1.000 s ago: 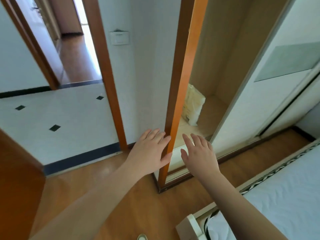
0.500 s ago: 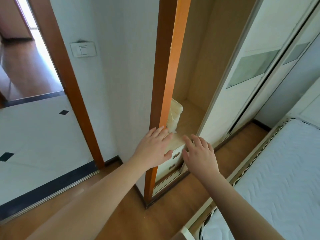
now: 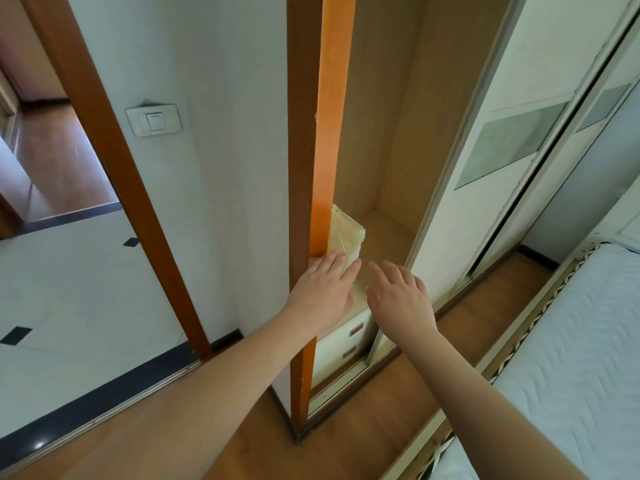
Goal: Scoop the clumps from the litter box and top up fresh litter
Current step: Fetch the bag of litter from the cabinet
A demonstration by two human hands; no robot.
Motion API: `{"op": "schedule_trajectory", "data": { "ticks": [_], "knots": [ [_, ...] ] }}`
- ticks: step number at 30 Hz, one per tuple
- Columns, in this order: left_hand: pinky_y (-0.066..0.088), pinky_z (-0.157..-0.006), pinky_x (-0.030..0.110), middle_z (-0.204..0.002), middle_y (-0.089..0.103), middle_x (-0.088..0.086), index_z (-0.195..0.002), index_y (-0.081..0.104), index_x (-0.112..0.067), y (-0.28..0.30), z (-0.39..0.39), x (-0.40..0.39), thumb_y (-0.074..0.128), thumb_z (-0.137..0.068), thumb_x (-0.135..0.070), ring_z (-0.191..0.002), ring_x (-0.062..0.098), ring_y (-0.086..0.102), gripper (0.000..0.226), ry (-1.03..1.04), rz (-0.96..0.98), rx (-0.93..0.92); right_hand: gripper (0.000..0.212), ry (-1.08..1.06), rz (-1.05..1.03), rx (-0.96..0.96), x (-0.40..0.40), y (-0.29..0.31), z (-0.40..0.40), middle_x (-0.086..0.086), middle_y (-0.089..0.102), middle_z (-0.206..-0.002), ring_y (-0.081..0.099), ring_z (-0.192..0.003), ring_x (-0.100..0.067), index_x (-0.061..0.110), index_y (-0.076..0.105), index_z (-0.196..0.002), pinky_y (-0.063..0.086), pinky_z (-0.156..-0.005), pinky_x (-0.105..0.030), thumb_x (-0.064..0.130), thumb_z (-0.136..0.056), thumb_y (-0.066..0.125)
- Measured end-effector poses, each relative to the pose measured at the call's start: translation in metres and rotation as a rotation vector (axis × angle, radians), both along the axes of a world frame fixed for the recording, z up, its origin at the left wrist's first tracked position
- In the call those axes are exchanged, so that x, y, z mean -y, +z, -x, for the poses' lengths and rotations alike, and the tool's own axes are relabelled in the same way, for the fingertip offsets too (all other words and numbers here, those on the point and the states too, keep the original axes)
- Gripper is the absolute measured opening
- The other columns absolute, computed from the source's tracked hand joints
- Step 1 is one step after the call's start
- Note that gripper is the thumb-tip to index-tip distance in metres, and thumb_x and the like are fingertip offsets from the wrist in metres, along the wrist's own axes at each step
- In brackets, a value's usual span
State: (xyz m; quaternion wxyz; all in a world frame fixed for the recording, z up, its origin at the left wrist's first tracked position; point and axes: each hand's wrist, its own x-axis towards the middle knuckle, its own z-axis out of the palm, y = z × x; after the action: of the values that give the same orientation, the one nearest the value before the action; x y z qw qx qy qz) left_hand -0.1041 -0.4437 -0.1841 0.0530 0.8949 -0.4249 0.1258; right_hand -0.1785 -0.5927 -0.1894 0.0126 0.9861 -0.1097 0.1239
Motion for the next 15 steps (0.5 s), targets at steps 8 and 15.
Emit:
{"op": "schedule_trajectory", "data": {
  "ticks": [8, 15],
  "knots": [
    [0.007, -0.122, 0.043, -0.160, 0.023, 0.010, -0.154, 0.021, -0.016, 0.006, -0.030, 0.074, 0.038, -0.101, -0.031, -0.150, 0.029, 0.013, 0.057, 0.137, -0.034, 0.015, 0.049, 0.049, 0.007, 0.027, 0.073, -0.008, -0.032, -0.006, 0.050, -0.140, 0.047, -0.128, -0.028, 0.021, 0.043, -0.140, 0.040, -0.103, -0.043, 0.039, -0.094, 0.047],
    [0.003, -0.119, 0.050, -0.158, 0.028, 0.009, -0.151, 0.027, -0.019, -0.002, -0.060, 0.121, 0.036, -0.099, -0.035, -0.148, 0.028, 0.016, 0.055, 0.354, -0.071, 0.013, 0.050, 0.113, 0.003, 0.035, 0.132, -0.013, -0.065, -0.006, 0.047, -0.143, 0.044, -0.131, -0.029, 0.021, 0.041, -0.142, 0.038, -0.106, -0.044, 0.039, -0.096, 0.044]
  ]
}}
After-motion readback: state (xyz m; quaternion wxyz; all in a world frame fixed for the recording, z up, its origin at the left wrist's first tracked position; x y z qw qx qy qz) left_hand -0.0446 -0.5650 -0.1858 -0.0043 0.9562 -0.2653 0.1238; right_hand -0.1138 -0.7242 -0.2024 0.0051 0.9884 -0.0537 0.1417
